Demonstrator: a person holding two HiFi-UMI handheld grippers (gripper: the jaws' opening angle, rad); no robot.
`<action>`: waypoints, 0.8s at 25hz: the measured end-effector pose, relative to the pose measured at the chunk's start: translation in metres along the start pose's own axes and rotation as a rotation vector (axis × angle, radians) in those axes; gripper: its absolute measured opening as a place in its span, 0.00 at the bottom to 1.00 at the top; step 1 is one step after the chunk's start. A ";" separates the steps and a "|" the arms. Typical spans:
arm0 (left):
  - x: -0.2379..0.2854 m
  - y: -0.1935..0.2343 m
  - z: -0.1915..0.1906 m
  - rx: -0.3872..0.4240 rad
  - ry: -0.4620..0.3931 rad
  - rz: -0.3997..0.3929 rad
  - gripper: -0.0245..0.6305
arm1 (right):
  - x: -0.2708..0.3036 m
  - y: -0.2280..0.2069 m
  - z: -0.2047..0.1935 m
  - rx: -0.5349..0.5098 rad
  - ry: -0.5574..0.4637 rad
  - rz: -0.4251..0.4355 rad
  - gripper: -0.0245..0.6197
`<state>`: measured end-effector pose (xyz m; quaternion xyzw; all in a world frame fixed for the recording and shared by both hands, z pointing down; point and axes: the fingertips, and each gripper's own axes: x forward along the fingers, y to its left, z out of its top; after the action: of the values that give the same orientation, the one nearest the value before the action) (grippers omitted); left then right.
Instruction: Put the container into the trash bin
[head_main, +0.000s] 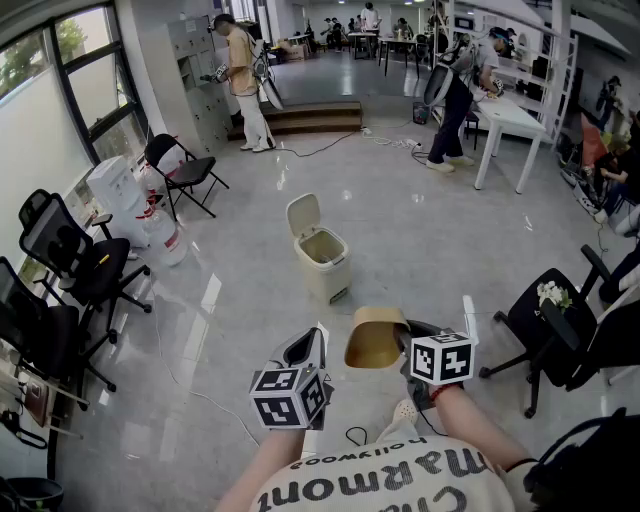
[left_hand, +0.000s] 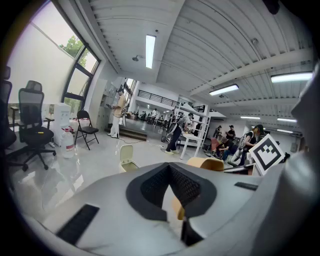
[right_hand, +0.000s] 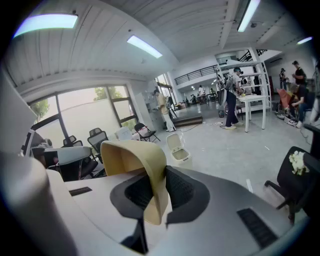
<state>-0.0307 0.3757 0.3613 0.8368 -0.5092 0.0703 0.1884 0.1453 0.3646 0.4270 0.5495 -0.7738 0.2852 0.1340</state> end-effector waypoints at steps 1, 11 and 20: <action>0.000 0.000 0.000 0.001 0.000 -0.001 0.06 | 0.000 0.000 0.000 -0.001 0.000 -0.001 0.12; 0.002 -0.003 0.003 0.007 -0.002 -0.018 0.06 | -0.001 0.001 0.004 -0.038 -0.002 -0.014 0.12; 0.003 0.000 -0.008 -0.016 0.006 -0.041 0.07 | 0.003 0.002 -0.007 0.062 0.021 0.026 0.12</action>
<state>-0.0289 0.3767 0.3693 0.8452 -0.4920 0.0651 0.1981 0.1415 0.3667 0.4339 0.5404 -0.7702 0.3163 0.1214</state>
